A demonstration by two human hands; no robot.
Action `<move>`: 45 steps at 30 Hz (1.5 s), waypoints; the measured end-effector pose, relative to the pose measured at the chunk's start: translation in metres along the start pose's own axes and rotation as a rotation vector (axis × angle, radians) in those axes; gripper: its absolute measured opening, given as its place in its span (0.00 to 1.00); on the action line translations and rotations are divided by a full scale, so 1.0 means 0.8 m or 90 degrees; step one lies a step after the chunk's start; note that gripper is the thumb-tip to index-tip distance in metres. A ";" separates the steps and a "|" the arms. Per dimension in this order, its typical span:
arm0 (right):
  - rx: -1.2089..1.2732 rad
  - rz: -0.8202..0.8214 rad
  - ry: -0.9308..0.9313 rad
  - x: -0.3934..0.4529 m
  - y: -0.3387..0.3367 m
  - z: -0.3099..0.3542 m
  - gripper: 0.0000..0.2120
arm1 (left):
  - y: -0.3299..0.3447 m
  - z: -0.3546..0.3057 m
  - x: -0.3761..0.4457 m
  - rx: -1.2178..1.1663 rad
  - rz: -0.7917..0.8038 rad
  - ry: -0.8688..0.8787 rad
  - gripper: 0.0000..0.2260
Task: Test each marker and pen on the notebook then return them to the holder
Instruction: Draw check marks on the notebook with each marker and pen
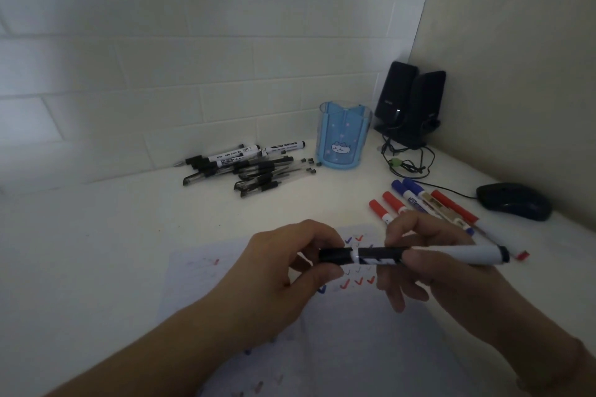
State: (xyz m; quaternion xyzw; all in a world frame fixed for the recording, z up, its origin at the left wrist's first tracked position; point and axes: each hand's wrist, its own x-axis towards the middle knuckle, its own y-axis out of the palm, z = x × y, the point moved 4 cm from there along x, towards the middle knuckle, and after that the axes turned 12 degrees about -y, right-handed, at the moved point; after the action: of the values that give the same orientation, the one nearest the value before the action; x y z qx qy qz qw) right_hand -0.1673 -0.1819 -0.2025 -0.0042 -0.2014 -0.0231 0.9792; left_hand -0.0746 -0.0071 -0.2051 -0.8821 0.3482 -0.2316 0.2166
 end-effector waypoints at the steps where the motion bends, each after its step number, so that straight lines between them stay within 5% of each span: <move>1: 0.004 0.006 -0.001 0.000 0.002 0.001 0.08 | 0.000 -0.001 -0.001 -0.012 -0.003 0.009 0.09; 9: 0.019 -0.027 -0.060 0.000 0.021 0.011 0.19 | 0.004 -0.006 -0.010 -0.287 -0.013 -0.022 0.07; 13: 0.002 -0.034 -0.077 -0.001 0.027 0.013 0.17 | 0.003 -0.013 -0.014 -0.313 -0.033 -0.010 0.08; 18: -0.020 -0.031 -0.069 -0.003 0.035 0.011 0.14 | -0.004 -0.018 -0.016 -0.223 -0.062 0.013 0.09; 24: -0.185 -0.067 -0.002 0.007 0.018 -0.001 0.04 | -0.019 0.007 0.019 0.103 -0.099 0.007 0.14; 28: -0.147 -0.149 -0.022 0.000 -0.017 0.013 0.07 | -0.032 0.007 0.020 0.080 -0.148 -0.010 0.14; 35: -0.536 -0.114 -0.013 -0.004 -0.009 0.016 0.11 | -0.028 0.025 0.026 0.243 -0.017 -0.069 0.08; 39: -0.511 -0.144 0.016 -0.034 -0.031 0.047 0.06 | -0.027 0.003 0.057 0.454 0.283 -0.187 0.13; 42: -0.470 -0.235 0.006 -0.083 -0.061 0.082 0.04 | -0.011 -0.047 0.081 0.680 0.487 -0.287 0.28; 45: -0.424 -0.371 -0.024 -0.150 -0.092 0.119 0.03 | 0.046 -0.106 0.107 0.894 0.463 -0.147 0.30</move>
State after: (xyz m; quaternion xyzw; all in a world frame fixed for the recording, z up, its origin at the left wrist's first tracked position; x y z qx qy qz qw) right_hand -0.3182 -0.2483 -0.1627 -0.2633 -0.1938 -0.3618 0.8730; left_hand -0.0851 -0.1115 -0.1354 -0.3890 0.3624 -0.2187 0.8183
